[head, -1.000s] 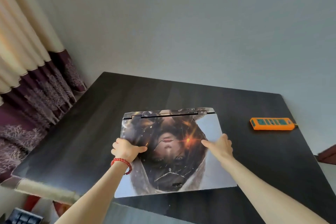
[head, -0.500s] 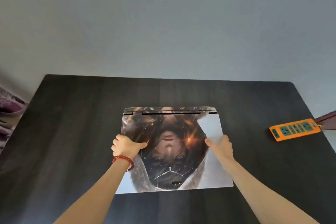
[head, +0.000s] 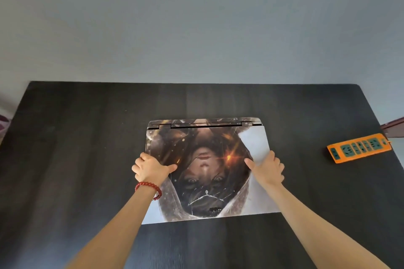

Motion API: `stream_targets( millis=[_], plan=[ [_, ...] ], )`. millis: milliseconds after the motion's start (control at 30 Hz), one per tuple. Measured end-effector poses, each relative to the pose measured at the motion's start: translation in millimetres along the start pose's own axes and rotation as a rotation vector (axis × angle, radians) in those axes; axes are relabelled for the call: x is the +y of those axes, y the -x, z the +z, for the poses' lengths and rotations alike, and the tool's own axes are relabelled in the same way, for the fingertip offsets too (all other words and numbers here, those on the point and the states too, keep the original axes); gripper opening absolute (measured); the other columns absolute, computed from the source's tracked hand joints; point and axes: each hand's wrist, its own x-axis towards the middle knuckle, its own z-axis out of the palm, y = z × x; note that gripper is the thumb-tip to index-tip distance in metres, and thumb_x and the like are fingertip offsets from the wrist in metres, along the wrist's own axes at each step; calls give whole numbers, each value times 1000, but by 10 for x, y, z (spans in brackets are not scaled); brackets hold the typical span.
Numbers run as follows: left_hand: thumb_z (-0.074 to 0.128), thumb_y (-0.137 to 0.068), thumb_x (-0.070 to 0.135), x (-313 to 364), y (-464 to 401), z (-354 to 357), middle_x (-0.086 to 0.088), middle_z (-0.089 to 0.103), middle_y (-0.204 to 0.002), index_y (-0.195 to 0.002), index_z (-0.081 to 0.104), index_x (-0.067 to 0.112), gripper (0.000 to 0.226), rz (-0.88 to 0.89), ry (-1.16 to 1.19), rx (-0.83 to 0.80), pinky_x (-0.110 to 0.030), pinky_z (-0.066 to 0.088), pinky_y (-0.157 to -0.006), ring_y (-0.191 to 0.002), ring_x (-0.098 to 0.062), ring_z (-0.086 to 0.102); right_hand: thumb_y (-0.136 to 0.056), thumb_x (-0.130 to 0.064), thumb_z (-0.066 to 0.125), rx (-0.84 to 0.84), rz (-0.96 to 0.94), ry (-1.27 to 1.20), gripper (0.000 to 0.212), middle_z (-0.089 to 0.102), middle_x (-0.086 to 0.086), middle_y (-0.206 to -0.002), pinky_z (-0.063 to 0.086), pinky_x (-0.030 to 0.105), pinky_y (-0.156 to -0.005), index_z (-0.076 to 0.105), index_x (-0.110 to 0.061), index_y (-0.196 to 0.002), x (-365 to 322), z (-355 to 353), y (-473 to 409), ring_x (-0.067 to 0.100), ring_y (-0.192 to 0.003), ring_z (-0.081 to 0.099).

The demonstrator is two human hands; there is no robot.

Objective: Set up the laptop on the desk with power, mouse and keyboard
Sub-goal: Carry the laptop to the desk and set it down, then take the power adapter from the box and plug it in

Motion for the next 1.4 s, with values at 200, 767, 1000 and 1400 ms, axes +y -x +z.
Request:
stream_targets(
  millis=[200, 767, 1000, 1400],
  plan=[
    [70, -70, 52, -89, 19, 49, -22, 30, -142, -139, 15, -3, 104, 43, -34, -31, -43, 31, -107, -130, -38, 31, -80, -51, 61, -14, -16, 3, 85, 35, 18, -141, 33, 53, -102, 21, -5, -138, 133, 46, 66, 36, -131, 28],
    [53, -89, 30, -1348, 1587, -398, -4, 52, -131, -126, 51, 16, 40, 414, 212, 286, -43, 34, -105, -119, -24, 48, -93, -16, 47, -300, -714, -199, 31, 61, 4, -123, 42, 26, -96, 55, -12, -122, 293, 150, 2004, 17, -111, 56],
    [55, -88, 26, -2753, 2926, -129, -9, 59, -122, -119, 56, 11, 34, 161, 380, 508, -38, 43, -95, -108, -28, 56, -94, -18, 44, -546, -960, -149, 29, 64, 2, -116, 41, 22, -88, 57, -17, -119, 668, 527, 3167, 13, -100, 58],
    [52, -89, 19, -5102, 4658, 511, -11, 58, -124, -122, 54, 10, 35, -405, 602, 615, -33, 42, -97, -114, -24, 54, -92, -16, 44, -909, -1230, 267, 29, 65, 6, -116, 44, 28, -92, 58, -17, -118, 1374, 1511, 5124, 21, -105, 58]
  ],
)
